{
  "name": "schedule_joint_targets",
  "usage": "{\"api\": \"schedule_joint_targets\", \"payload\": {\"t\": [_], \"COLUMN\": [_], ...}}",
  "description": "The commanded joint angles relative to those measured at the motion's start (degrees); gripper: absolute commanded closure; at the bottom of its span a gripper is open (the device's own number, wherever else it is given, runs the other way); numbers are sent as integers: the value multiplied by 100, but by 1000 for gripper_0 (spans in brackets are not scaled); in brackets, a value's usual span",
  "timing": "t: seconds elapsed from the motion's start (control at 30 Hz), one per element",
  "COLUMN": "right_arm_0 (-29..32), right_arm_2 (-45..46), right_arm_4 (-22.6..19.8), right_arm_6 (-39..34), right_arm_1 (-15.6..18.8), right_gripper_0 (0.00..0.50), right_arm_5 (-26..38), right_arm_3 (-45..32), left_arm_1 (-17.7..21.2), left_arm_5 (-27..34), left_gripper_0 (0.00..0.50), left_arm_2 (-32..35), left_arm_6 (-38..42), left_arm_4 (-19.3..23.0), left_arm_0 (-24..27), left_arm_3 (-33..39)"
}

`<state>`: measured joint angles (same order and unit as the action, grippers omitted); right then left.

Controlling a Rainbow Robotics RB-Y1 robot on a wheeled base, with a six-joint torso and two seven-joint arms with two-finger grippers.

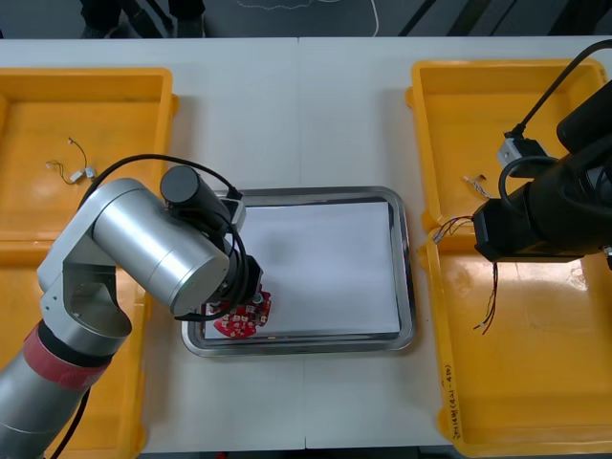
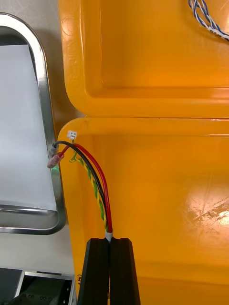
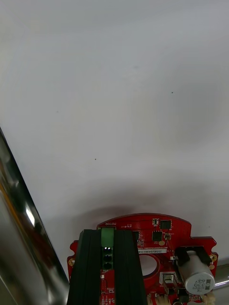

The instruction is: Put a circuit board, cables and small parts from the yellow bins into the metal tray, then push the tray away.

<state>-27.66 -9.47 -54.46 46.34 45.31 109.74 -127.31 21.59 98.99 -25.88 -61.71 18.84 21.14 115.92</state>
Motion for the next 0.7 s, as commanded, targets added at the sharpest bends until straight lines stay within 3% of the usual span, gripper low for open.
{"api": "schedule_joint_targets", "payload": {"t": [0.03,0.57,0.6,0.63,0.7], "right_arm_0": [-160,-160,-160,-160,-160], "right_arm_2": [-55,-46,-55,-46,-55], "right_arm_4": [32,49,49,41,41], "right_arm_6": [-301,-292,-301,-292,-292], "right_arm_1": [-57,-57,-57,-57,-66], "right_gripper_0": [500,500,500,500,500], "right_arm_5": [26,26,26,26,26], "right_arm_3": [-39,-48,-48,-48,-48], "left_arm_1": [-199,-199,-199,-199,-199], "left_arm_5": [-90,-125,-125,-125,-125], "left_gripper_0": [500,499,470,338,143], "left_arm_2": [-163,-260,-260,-260,-260], "left_arm_6": [-333,-324,-324,-333,-324], "left_arm_4": [-135,-170,-161,-161,-161], "left_arm_0": [-92,-101,-110,-101,-110], "left_arm_3": [-17,-79,-79,-79,-79]}}
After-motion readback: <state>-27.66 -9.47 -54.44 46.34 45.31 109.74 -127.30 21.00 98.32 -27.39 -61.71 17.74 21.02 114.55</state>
